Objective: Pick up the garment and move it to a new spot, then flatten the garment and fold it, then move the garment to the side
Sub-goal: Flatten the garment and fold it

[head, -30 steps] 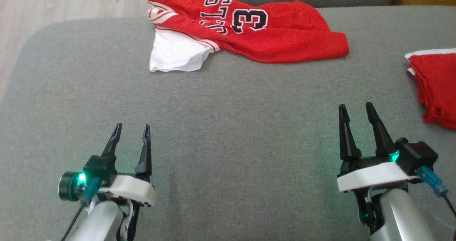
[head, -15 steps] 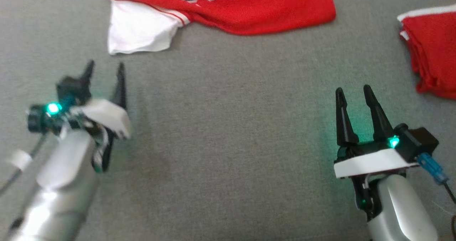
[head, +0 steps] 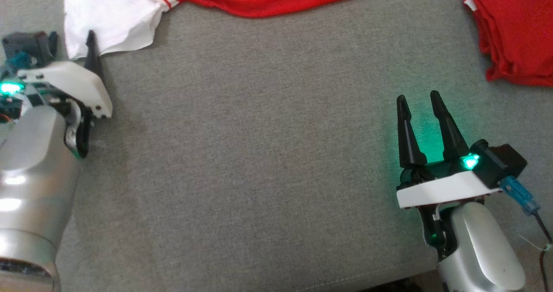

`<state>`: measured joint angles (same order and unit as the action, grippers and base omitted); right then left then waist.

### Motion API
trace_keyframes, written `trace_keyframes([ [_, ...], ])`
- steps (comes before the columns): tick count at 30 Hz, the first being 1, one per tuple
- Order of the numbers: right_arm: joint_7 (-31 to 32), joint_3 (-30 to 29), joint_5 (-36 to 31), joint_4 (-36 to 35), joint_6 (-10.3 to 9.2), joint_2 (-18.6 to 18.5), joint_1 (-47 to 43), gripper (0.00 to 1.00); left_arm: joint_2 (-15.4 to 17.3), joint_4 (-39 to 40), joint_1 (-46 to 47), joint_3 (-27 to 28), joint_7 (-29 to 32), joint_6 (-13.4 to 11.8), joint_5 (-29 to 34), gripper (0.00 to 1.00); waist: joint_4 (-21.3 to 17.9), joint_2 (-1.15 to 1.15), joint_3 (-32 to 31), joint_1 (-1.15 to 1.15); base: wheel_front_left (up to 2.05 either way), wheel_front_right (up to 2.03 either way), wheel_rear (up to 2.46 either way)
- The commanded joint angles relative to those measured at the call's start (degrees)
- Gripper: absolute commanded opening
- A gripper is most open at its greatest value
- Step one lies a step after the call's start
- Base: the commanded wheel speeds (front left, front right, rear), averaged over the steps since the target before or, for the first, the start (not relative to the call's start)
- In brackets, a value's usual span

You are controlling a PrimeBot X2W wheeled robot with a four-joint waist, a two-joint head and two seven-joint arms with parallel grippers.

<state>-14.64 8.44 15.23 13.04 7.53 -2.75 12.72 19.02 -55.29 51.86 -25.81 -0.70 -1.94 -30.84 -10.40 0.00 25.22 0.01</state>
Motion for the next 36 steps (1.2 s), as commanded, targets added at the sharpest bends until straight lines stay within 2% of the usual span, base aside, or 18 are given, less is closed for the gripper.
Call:
trace_keyframes([
  [1,-0.4,1.2,0.4,-2.1,-0.04,-0.1,1.2,1.00,2.5,-0.8,2.2,1.6,0.8,0.0,-0.2,1.00,-0.5,0.00,0.4,-0.01,0.00,0.00,0.00],
  [6,-0.4,1.1,0.5,-2.1,-0.04,-0.1,1.2,1.00,1.5,-5.2,3.2,0.5,3.5,1.1,-0.4,1.00,-0.6,0.00,0.3,-0.01,0.00,0.00,0.00],
  [7,-0.4,1.0,0.5,-2.0,-0.04,-0.1,1.2,1.00,1.2,-5.8,3.2,0.3,4.2,1.5,-0.4,0.97,-0.5,0.00,0.2,-0.01,0.00,0.00,0.00],
  [8,-0.4,0.9,0.4,-1.9,-0.04,-0.1,1.3,1.00,1.0,-6.5,3.2,-0.1,4.7,1.9,-0.4,0.39,-0.5,0.00,0.1,-0.01,0.00,0.00,0.00],
  [9,-0.4,0.8,0.4,-1.8,-0.04,-0.1,1.3,1.00,0.8,-6.9,3.2,-0.3,5.0,2.2,-0.4,0.00,-0.4,0.00,0.0,-0.01,0.00,0.00,0.00],
  [12,-0.4,0.5,0.3,-1.6,-0.04,-0.1,1.5,1.00,0.5,-7.6,3.3,-0.5,3.7,2.9,-0.5,0.00,0.0,0.00,-0.7,-0.01,0.00,0.00,0.00],
  [23,-0.4,-1.7,-1.0,0.2,-0.04,-0.1,0.7,1.00,-2.1,-4.1,-0.7,-0.7,-10.9,4.5,-0.7,0.00,3.3,0.00,-6.7,-0.01,0.00,0.00,0.00],
  [36,-0.4,-2.9,-1.1,3.0,-0.04,-0.1,-2.4,1.00,-3.4,8.2,-15.8,-2.6,-13.6,2.6,-0.1,0.00,8.9,0.00,-15.8,-0.01,0.00,0.00,0.00],
])
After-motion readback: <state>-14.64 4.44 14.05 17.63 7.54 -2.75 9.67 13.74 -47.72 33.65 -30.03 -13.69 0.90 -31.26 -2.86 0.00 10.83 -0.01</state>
